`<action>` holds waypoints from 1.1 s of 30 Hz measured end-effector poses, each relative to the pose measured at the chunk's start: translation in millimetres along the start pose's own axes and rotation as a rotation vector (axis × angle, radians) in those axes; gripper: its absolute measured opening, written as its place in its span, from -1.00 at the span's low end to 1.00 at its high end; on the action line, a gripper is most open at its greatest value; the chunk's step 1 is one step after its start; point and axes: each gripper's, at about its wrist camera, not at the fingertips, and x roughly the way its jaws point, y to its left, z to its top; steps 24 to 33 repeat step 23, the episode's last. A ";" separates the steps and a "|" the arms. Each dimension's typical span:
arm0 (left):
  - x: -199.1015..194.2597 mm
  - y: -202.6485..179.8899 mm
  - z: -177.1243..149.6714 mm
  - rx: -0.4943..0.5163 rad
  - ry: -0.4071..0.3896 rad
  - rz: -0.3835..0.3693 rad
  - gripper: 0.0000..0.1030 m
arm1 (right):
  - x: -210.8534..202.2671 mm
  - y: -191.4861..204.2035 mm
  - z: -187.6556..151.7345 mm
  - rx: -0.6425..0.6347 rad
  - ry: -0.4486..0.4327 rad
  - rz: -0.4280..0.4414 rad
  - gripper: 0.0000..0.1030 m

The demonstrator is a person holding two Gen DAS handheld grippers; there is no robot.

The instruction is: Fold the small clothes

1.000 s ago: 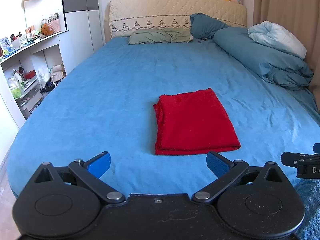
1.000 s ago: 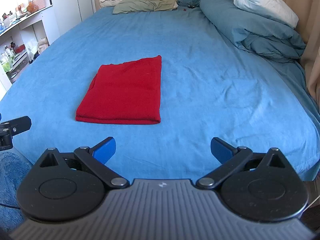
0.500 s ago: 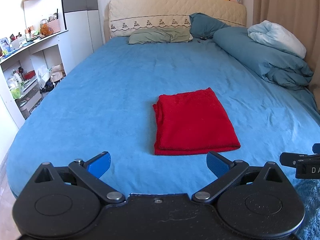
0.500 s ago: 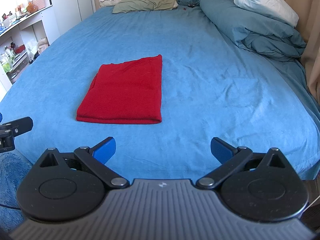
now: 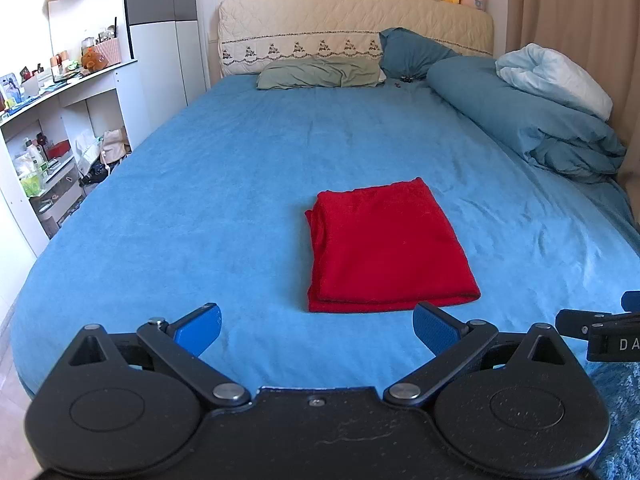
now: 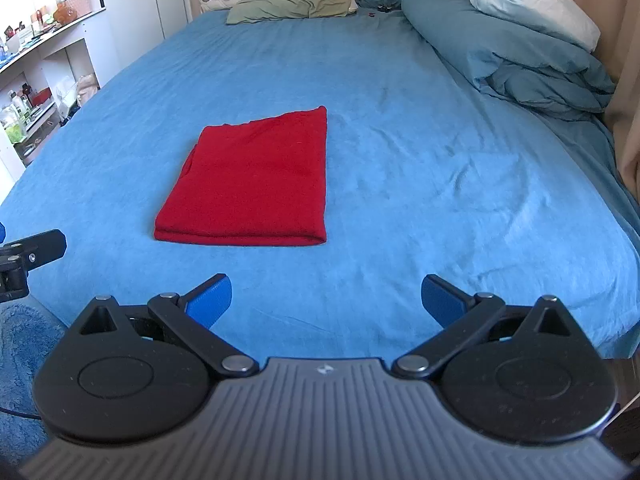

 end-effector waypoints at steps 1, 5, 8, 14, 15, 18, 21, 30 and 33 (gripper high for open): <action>0.4 -0.4 0.1 0.001 0.001 0.001 1.00 | -0.2 0.3 -0.1 0.000 -0.001 0.000 1.00; 1.3 -1.7 0.5 0.003 0.004 0.003 1.00 | -0.2 1.0 0.0 0.001 0.001 0.000 1.00; 0.3 -2.5 0.5 0.011 -0.004 0.008 1.00 | -0.5 1.4 0.0 0.000 0.001 0.000 1.00; -0.4 -2.2 0.0 0.004 -0.011 -0.008 1.00 | 0.0 -0.7 0.6 -0.001 -0.002 0.001 1.00; -0.7 -2.2 -0.1 0.004 -0.013 -0.007 1.00 | 0.1 -0.6 0.6 -0.001 -0.003 0.001 1.00; -1.5 -1.7 -1.1 0.015 -0.020 0.002 1.00 | 0.0 -0.5 0.6 0.000 -0.002 0.001 1.00; -2.3 -2.0 -1.8 0.021 -0.028 -0.007 1.00 | 0.0 -0.6 0.6 0.000 -0.001 0.002 1.00; -2.8 -2.5 -2.1 0.019 -0.034 -0.010 1.00 | -0.1 -0.5 0.7 0.001 -0.002 0.001 1.00; -2.8 -2.5 -2.1 0.019 -0.034 -0.010 1.00 | -0.1 -0.5 0.7 0.001 -0.002 0.001 1.00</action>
